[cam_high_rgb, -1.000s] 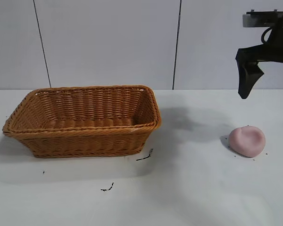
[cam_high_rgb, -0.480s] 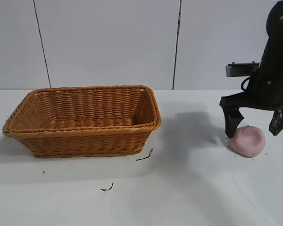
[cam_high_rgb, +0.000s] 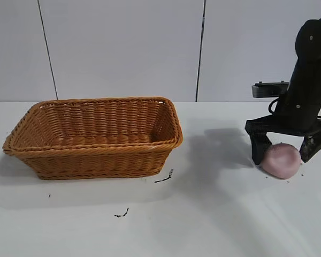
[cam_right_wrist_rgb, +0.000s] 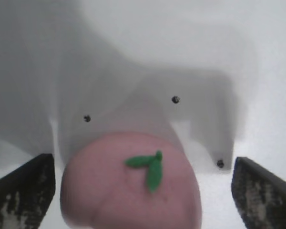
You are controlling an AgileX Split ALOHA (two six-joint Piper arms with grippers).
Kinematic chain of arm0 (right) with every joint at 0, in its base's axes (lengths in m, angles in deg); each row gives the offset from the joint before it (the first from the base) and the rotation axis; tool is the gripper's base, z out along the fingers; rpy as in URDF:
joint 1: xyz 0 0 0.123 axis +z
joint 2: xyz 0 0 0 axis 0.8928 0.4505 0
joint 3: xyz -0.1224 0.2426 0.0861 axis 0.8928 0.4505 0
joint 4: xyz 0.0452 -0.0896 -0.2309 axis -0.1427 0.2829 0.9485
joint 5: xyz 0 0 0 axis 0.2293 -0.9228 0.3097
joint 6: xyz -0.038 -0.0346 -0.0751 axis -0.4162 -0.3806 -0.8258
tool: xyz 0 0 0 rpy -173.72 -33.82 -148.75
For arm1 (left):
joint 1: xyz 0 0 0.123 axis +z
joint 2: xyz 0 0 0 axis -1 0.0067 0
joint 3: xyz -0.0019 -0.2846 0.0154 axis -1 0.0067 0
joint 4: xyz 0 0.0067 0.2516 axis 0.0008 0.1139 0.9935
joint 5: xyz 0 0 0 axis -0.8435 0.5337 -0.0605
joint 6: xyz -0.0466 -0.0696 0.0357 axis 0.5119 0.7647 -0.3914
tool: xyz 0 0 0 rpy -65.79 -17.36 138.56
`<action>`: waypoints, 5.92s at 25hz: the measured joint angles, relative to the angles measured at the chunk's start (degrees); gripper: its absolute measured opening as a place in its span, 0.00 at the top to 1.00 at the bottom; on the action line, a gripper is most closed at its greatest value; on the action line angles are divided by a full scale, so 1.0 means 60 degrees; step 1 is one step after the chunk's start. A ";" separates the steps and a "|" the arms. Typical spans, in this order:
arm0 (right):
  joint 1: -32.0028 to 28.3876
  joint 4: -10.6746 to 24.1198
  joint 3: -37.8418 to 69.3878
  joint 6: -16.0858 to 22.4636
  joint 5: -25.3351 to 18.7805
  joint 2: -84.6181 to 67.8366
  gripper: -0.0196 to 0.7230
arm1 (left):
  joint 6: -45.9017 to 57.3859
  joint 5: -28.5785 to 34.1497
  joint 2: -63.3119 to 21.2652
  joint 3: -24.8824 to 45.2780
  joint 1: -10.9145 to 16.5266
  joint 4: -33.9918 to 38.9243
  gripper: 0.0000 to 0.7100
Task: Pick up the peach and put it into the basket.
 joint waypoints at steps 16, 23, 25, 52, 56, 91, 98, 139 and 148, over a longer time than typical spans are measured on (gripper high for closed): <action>0.0904 0.0000 -0.4280 0.0268 -0.2453 -0.1228 0.94 | 0.0000 0.0000 0.0000 0.0000 0.0000 0.0000 0.03; 0.2585 0.0000 -0.5915 0.0322 -0.2521 -0.0896 0.94 | 0.0000 0.0000 0.0000 0.0000 0.0000 0.0000 0.03; 0.3160 0.0000 -0.6482 0.0322 -0.2595 -0.0601 0.94 | 0.0000 0.0000 0.0000 0.0000 0.0000 0.0000 0.03; 0.5673 0.0600 -0.7333 0.0260 -0.1103 0.3189 0.08 | 0.0000 0.0000 0.0000 0.0000 0.0000 0.0000 0.03; 0.5664 0.0600 -0.7344 0.0322 -0.1137 0.2508 0.05 | 0.0000 0.0000 0.0000 0.0000 0.0000 0.0000 0.03; -0.0031 0.0658 -0.7266 0.0637 -0.4152 0.1012 0.05 | 0.0000 0.0000 0.0000 0.0000 0.0000 0.0000 0.03; -0.0031 0.0658 -0.4711 0.0637 -0.4140 -0.1990 0.05 | 0.0000 0.0000 0.0000 0.0000 0.0000 0.0000 0.03; -0.0333 0.0507 0.8462 0.0691 -0.2270 -1.8857 0.05 | 0.0000 0.0000 0.0000 0.0000 0.0000 0.0000 0.03; -0.0558 0.0489 0.8462 0.0691 -0.2208 -2.0072 0.05 | 0.0000 0.0000 0.0000 0.0000 0.0000 0.0000 0.03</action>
